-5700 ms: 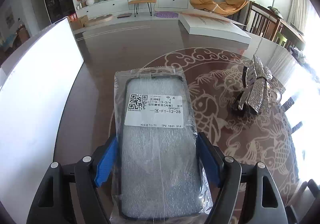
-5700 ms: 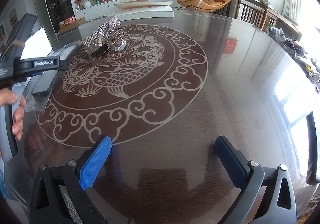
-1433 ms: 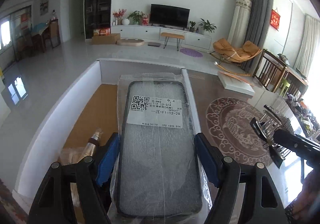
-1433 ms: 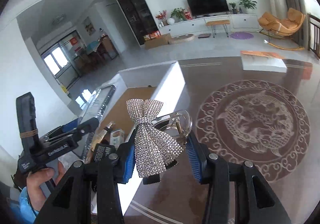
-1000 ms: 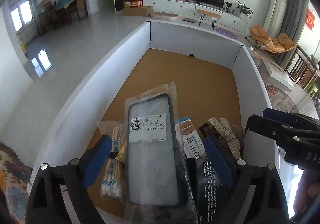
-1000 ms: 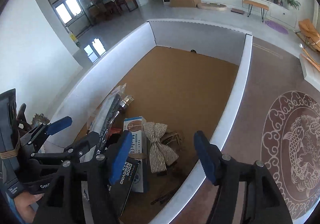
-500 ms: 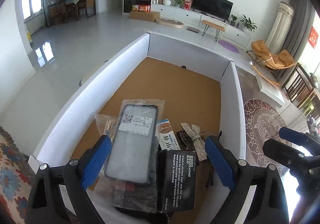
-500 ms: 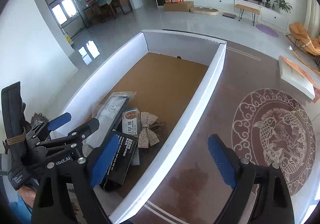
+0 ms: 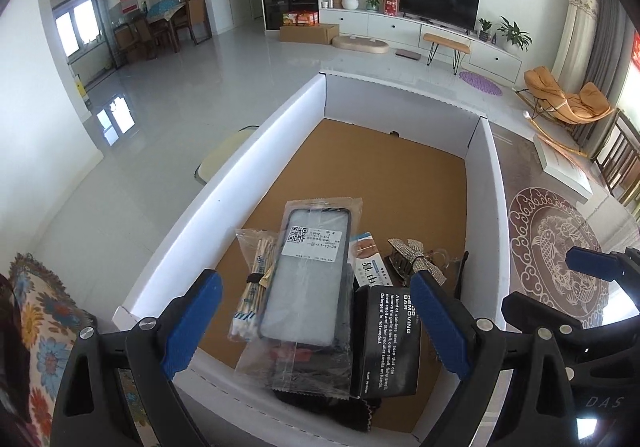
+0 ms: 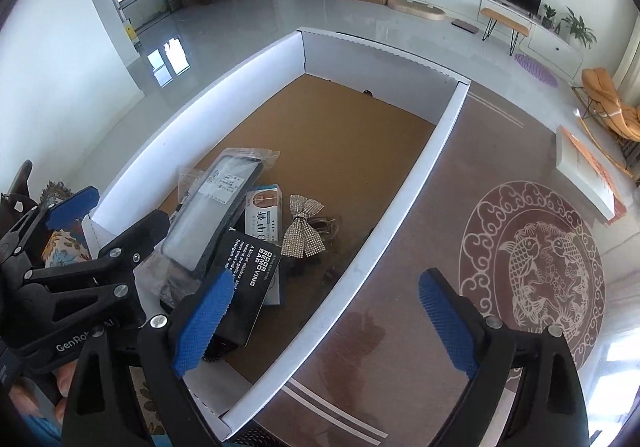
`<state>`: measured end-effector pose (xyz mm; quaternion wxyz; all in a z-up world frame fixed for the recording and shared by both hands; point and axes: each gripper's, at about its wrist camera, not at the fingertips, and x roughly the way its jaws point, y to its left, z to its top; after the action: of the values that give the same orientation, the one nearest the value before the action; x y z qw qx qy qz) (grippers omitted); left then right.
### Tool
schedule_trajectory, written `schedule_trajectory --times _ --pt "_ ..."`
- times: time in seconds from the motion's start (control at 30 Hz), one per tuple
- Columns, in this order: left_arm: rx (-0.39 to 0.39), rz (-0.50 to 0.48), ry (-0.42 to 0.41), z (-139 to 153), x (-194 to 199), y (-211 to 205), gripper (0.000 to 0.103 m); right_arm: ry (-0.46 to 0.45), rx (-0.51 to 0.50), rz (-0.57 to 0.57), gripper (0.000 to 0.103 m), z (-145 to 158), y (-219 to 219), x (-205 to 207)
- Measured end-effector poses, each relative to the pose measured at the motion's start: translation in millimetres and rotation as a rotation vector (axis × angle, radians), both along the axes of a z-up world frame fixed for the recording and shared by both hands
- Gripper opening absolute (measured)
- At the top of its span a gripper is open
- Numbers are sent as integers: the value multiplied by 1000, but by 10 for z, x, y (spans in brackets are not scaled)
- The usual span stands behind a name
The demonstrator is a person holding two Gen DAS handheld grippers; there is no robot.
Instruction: Organize objects
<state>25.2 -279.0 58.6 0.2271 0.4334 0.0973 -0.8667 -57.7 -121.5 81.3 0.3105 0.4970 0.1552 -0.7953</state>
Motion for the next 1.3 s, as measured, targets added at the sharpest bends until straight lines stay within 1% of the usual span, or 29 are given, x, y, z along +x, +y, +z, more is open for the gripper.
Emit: schedule_trajectory --times 0.4,0.87,1.3 --pt "-48 34 -4 -4 12 -82 95 0 8 -10 94 -27 -37 -25" --pt "-49 56 -5 6 55 -161 95 -4 11 7 94 -26 -117 19" --pt "-61 68 -3 92 93 -190 95 9 -4 17 94 91 -161 53"
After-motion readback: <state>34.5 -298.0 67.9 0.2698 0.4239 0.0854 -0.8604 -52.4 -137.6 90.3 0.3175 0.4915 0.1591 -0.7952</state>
